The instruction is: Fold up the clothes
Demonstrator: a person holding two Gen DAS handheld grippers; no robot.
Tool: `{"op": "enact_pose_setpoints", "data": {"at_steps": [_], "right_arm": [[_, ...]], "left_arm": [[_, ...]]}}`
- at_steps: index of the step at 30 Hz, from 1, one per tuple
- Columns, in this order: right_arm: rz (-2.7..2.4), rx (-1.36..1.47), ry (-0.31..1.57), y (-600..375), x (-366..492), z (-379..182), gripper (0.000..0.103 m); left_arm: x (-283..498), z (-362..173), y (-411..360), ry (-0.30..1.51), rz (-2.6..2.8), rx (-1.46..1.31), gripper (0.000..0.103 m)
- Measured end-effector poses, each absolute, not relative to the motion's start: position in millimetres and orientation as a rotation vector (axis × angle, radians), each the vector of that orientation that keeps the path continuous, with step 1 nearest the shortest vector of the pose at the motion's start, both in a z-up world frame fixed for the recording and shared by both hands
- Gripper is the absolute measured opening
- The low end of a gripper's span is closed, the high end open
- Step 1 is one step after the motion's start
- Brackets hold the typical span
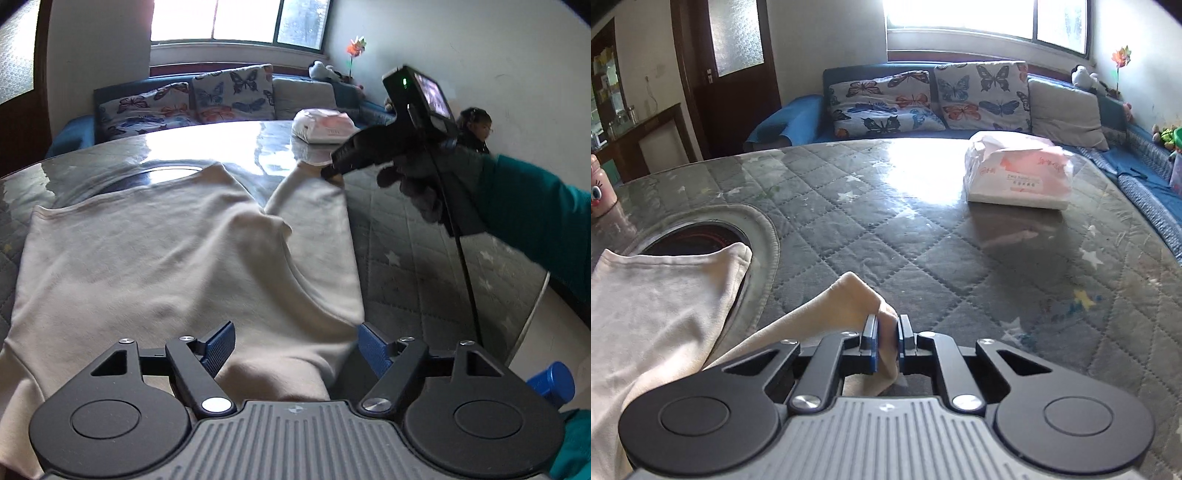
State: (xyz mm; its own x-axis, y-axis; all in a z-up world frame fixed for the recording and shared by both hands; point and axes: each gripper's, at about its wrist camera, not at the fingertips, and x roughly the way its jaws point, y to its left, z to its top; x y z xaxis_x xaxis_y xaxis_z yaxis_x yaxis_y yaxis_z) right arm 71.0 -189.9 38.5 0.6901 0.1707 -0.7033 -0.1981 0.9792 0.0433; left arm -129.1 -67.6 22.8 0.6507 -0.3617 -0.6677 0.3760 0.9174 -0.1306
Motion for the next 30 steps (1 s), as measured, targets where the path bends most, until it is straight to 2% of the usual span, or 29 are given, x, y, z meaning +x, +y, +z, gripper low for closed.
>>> {"op": "enact_pose_setpoints", "data": {"at_steps": [6,9,12,15,16,18,19,25,30], "right_arm": [[0.179,-0.056,0.726,-200.4,56.4,57.2,0.008],[0.156,-0.062,0.701,-210.7,46.9,67.2,0.008],[0.133,-0.073,0.681,-220.5,36.4,74.6,0.008],[0.101,-0.096,0.656,-232.3,20.5,79.3,0.008],[0.088,-0.107,0.647,-236.2,14.5,80.2,0.008],[0.066,-0.123,0.637,-241.5,5.4,80.1,0.008],[0.055,-0.131,0.632,-244.0,1.4,79.8,0.008],[-0.007,-0.142,0.626,-259.9,-18.3,74.5,0.008],[-0.074,-0.122,0.641,-278.8,-30.8,65.9,0.008]], "left_arm": [[-131.6,15.0,-73.8,0.744,-0.425,0.082,0.073],[-132.7,12.3,-76.3,0.737,-0.433,0.098,0.066],[-132.1,10.3,-76.5,0.733,-0.432,0.104,0.055],[-131.7,10.8,-76.0,0.731,-0.446,0.094,0.036],[-131.5,11.0,-76.0,0.734,-0.456,0.087,0.027],[-131.9,11.2,-77.9,0.739,-0.480,0.081,0.021],[-132.2,11.3,-79.0,0.743,-0.493,0.078,0.015],[-139.2,12.1,-89.9,0.756,-0.602,0.063,0.006],[-144.8,6.9,-98.7,0.781,-0.677,0.066,0.006]]}}
